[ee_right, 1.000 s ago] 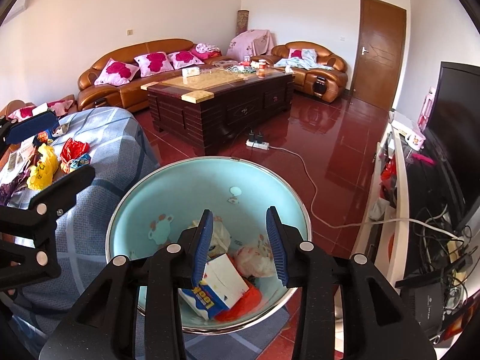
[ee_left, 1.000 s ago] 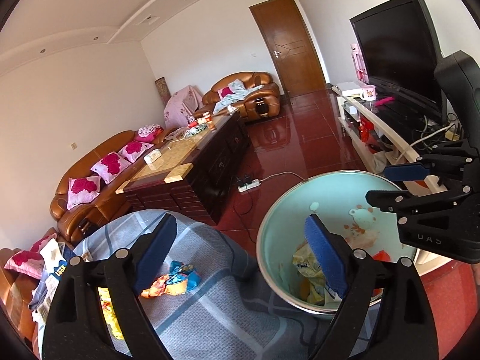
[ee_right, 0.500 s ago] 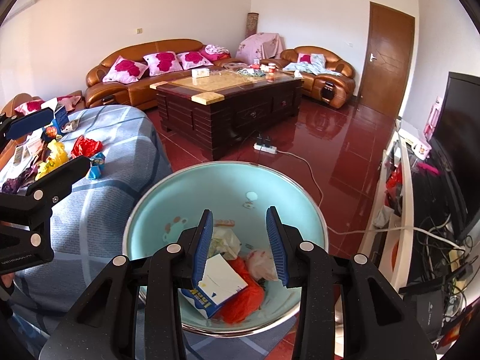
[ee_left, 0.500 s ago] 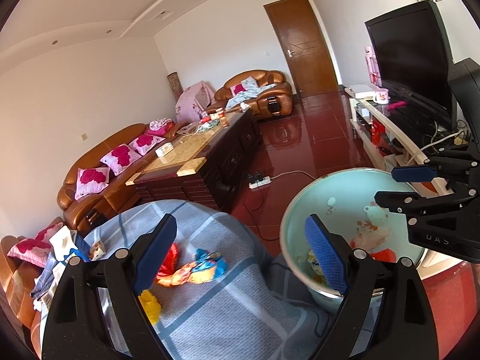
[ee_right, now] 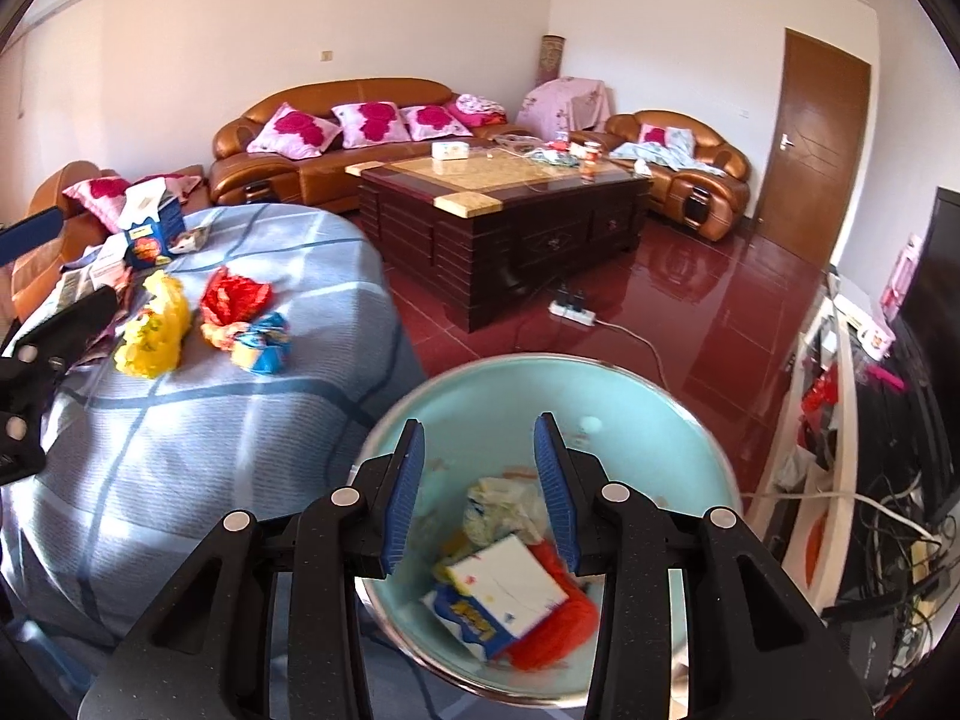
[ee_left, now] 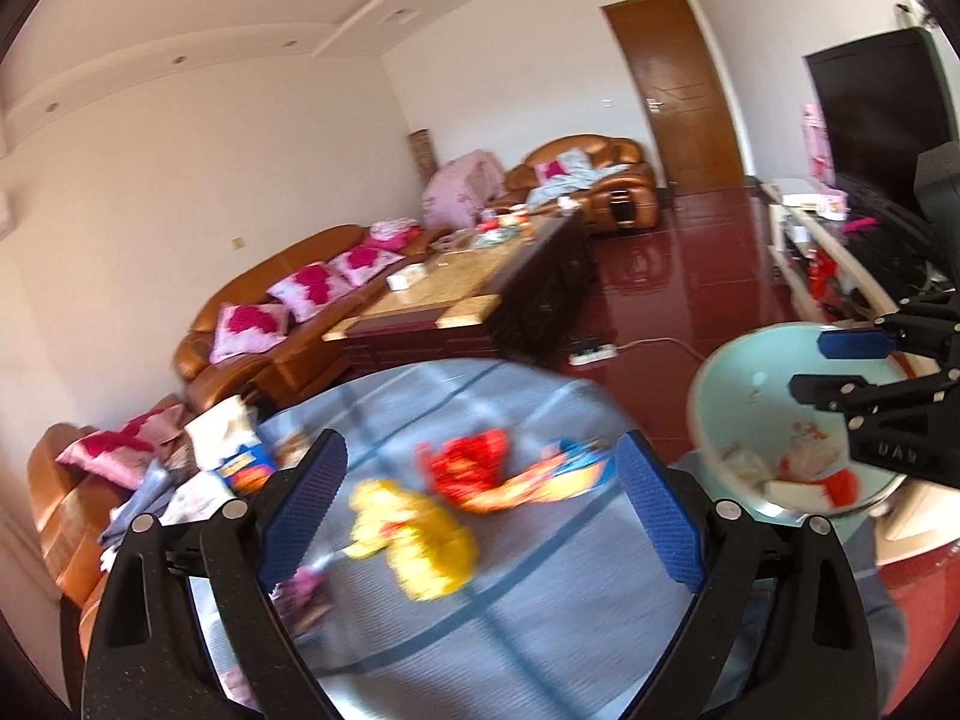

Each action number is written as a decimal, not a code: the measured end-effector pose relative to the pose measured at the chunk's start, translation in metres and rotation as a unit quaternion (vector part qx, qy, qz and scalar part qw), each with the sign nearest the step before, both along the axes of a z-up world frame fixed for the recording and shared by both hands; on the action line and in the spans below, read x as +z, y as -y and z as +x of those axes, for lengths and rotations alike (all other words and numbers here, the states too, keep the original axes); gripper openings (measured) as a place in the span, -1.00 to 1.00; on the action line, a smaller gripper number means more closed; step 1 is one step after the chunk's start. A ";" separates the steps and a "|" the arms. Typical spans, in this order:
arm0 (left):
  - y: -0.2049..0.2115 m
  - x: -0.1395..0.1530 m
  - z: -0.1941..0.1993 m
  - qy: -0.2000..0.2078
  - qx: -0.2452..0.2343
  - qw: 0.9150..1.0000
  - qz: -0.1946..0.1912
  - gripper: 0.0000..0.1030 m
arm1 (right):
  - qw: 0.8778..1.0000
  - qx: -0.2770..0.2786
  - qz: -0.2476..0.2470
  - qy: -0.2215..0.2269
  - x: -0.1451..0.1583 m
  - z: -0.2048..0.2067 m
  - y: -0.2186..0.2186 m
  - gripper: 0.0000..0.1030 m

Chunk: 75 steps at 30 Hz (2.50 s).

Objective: Collect trash
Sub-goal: 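Grasp the purple wrapper with the left tool while the right tool grasps the red-orange bag, then carry wrapper and red-orange bag over the teal bucket and open both tools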

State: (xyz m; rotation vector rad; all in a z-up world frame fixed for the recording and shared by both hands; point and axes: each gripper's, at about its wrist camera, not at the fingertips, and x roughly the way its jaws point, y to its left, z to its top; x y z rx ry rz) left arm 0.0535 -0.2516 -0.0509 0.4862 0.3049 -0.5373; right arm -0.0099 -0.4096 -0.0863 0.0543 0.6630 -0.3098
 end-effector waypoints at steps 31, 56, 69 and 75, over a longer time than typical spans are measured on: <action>-0.167 -0.054 0.080 -0.143 0.162 0.976 -0.011 0.08 | 0.988 0.139 -0.045 -0.049 -0.026 0.124 -0.112 -0.40; -0.175 -0.044 0.072 -0.136 0.142 0.979 -0.044 -0.79 | 0.986 0.137 -0.070 -0.058 -0.032 0.124 -0.103 -0.69; -0.183 -0.011 0.059 -0.095 0.149 0.982 -0.068 -0.84 | 0.991 0.129 -0.039 -0.016 -0.012 0.091 -0.102 -0.76; -0.165 -0.005 0.048 -0.075 0.133 0.987 -0.057 -0.84 | 0.992 0.114 -0.046 -0.019 -0.008 0.073 -0.099 -0.76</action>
